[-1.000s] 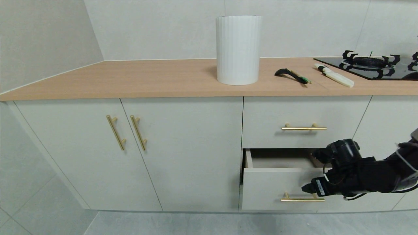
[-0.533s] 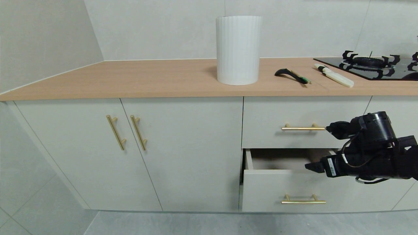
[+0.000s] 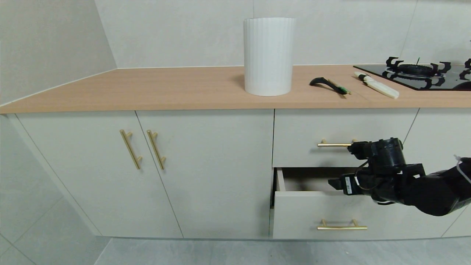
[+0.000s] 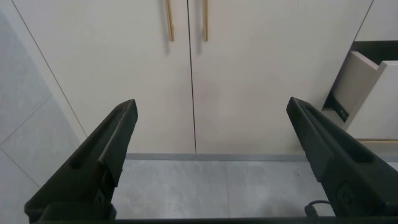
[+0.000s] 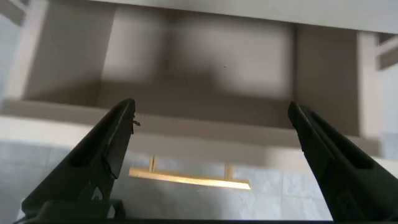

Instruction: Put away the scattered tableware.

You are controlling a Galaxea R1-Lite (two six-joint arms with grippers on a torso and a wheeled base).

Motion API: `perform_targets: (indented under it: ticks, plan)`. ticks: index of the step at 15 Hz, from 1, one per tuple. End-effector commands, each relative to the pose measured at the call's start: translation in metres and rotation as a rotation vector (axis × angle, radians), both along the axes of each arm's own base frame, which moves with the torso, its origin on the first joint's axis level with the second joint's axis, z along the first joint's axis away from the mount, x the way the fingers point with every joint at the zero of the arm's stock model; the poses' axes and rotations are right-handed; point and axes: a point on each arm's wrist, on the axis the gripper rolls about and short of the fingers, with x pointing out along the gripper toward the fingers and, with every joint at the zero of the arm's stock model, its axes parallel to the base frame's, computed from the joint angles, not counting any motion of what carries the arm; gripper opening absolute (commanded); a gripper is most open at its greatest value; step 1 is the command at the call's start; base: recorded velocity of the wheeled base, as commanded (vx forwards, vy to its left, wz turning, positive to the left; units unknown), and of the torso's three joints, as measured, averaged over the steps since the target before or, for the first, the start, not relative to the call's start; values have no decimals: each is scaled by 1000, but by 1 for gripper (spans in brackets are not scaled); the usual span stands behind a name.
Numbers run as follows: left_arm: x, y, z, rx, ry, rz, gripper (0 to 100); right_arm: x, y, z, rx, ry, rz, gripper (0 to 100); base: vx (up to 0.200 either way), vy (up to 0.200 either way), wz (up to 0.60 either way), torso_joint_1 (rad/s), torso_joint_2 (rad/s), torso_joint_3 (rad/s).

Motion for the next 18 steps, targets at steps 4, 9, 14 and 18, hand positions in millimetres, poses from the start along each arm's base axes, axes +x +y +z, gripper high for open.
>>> perform_targets:
  ticks: [4, 9, 14, 18]
  plan:
    - [0, 0, 0, 0, 1, 0, 100, 5, 2, -25, -22, 71, 2, 100, 0, 0, 0, 0, 0, 0]
    - [0, 0, 0, 0, 1, 0, 100, -3, 0, -14, -18, 68, 10, 100, 0, 0, 0, 0, 0, 0]
    - [0, 0, 0, 0, 1, 0, 100, -21, -3, 4, -24, 152, 45, 100, 0, 0, 0, 0, 0, 0]
    - [0, 0, 0, 0, 1, 0, 100, -39, -4, 17, -36, 251, 105, 100, 0, 0, 0, 0, 0, 0]
